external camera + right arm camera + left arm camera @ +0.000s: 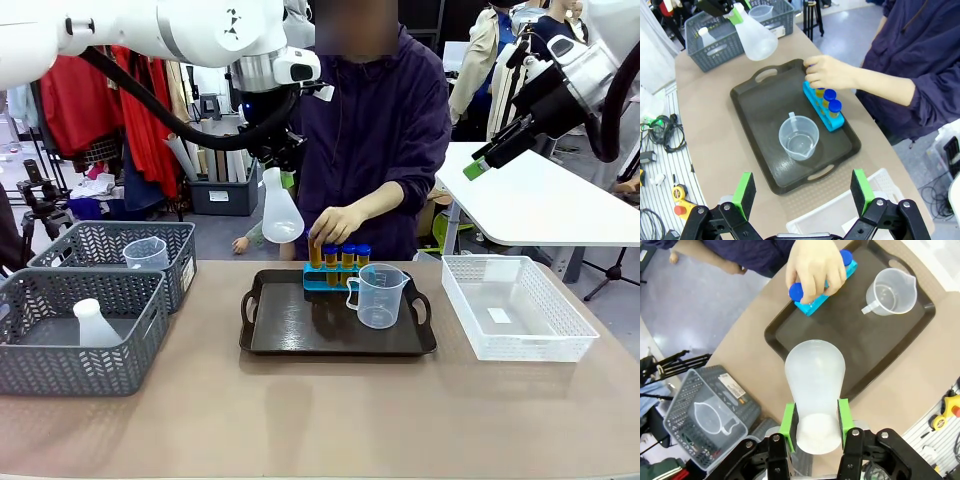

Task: Prepare the laboratory tools.
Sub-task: Pick up one Small flask and place it on the Handle tray.

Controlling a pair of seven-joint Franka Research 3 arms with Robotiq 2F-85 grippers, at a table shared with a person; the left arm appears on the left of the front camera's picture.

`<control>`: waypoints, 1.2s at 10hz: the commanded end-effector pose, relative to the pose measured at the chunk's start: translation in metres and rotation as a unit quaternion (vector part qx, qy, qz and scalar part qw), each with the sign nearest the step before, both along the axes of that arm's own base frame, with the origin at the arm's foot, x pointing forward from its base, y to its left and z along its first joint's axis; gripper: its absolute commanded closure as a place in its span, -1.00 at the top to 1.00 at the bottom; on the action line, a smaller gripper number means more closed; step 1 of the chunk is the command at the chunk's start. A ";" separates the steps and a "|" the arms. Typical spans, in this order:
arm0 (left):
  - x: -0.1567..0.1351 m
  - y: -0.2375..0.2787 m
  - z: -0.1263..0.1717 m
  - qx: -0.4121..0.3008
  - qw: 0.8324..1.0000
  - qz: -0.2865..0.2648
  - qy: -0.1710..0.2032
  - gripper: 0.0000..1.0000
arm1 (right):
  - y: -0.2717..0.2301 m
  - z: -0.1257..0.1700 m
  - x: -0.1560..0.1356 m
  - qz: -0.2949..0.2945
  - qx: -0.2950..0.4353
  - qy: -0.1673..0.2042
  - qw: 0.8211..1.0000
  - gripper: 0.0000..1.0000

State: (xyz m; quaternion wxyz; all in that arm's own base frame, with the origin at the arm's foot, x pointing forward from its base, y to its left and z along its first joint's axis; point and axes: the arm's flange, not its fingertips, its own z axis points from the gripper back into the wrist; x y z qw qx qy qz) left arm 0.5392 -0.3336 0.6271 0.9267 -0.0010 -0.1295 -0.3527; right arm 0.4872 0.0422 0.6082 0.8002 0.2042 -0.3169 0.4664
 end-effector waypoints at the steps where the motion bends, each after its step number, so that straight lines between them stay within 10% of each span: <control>1: 0.000 0.001 0.002 0.000 1.000 0.000 -0.001 -1.00 | -0.001 0.000 0.000 0.004 0.000 -0.002 1.000 1.00; 12: 0.025 -0.035 -0.069 0.057 0.998 -0.028 0.020 -1.00 | -0.001 0.000 0.000 0.004 0.000 -0.002 1.000 1.00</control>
